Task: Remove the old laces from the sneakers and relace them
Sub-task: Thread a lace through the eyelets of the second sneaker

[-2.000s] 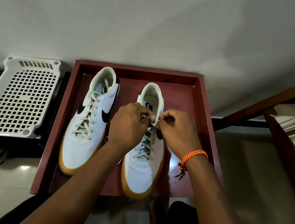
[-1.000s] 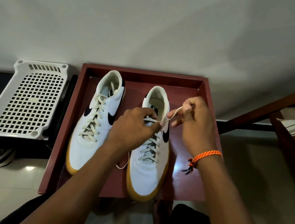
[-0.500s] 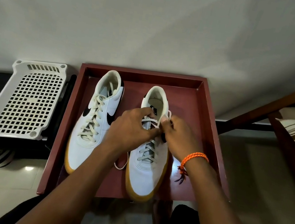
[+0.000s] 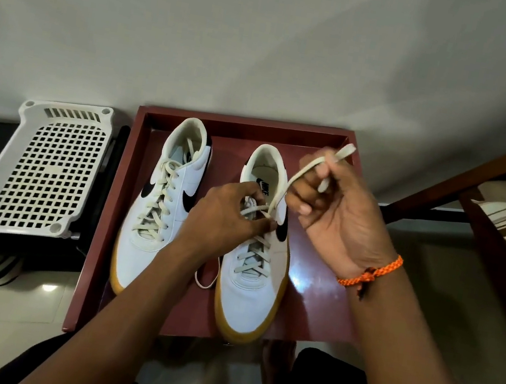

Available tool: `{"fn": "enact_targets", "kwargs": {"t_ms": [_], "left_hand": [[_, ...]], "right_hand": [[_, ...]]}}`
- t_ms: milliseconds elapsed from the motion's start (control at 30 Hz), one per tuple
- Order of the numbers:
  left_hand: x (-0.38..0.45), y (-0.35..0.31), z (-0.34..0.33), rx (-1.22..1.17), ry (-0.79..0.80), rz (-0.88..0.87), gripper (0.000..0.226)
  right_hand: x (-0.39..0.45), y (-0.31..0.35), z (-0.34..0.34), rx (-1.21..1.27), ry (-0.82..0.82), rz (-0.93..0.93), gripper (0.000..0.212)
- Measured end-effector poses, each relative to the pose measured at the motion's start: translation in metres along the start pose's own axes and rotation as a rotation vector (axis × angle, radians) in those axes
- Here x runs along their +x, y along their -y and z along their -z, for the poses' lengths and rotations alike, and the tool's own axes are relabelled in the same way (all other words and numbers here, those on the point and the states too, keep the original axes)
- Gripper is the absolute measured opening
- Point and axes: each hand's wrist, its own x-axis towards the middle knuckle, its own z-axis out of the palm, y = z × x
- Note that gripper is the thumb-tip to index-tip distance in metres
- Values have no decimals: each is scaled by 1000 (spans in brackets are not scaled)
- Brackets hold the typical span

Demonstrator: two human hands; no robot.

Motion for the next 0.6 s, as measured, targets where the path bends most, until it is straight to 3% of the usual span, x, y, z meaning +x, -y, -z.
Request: {"fn": "enact_targets", "kwargs": {"t_ms": [100,200,267,333,367,467,600], "left_hand": [[0,0,0,22,-3,-1,30],[0,0,-2,76,-30,-39,34],[-1,1,-3,141,-79,-79,36],[-1,1,-4,187,-105,-94,40],[-1,0,-4,197,-107,-92,41],[-1,-2,-2,184,-94,-87,39],[-3,-4,1,160,-96,-95,33]], "right_hand": [[0,10,3,378,40,75,29],[5,8,20,433,-269,107,27],[9,-4,35,98,-596,-78,23],[12,-19,45,-432,-788,-296,18],[12,-26,45,-696,-786,-325,19],[11,-45,36,-1391,-534,-188,38],[7,-61,26,-1569,-380,-109,28]]}}
